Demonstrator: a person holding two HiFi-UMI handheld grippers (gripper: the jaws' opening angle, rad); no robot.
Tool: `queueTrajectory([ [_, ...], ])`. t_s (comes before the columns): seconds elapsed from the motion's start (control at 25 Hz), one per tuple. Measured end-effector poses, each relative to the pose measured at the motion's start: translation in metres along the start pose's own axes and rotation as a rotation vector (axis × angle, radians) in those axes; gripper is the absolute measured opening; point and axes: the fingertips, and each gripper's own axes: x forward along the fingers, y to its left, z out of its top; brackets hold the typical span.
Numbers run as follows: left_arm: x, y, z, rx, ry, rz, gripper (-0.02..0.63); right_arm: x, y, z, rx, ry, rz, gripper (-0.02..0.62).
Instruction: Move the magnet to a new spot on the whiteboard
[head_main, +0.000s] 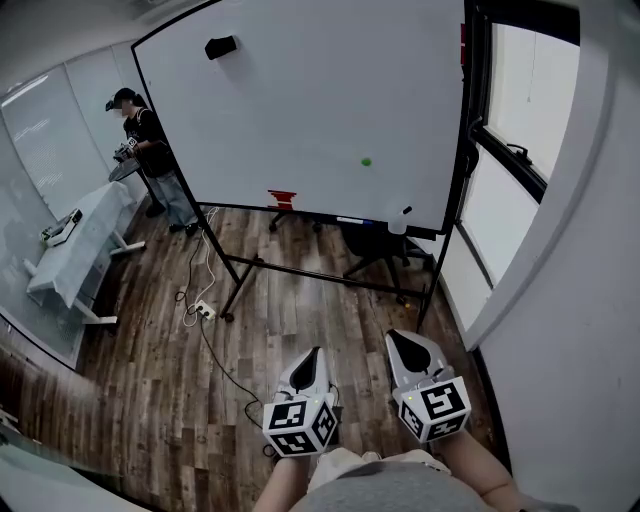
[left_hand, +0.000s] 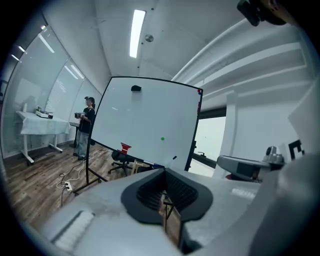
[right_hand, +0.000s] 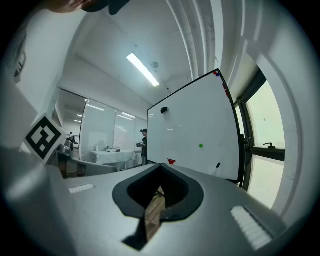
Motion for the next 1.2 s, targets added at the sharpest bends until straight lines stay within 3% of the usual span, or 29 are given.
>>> queueTrajectory([
  [0.76, 0.012, 0.006, -0.004, -0.030, -0.001, 0.035, 0.005, 0.015, -0.012, -0.007, 0.066, 0.004, 0.031, 0.002],
  [1.2, 0.048, 0.026, 0.002, -0.046, 0.001, 0.027, 0.005, 0.052, -0.024, -0.010, 0.061, 0.011, 0.019, 0.003],
])
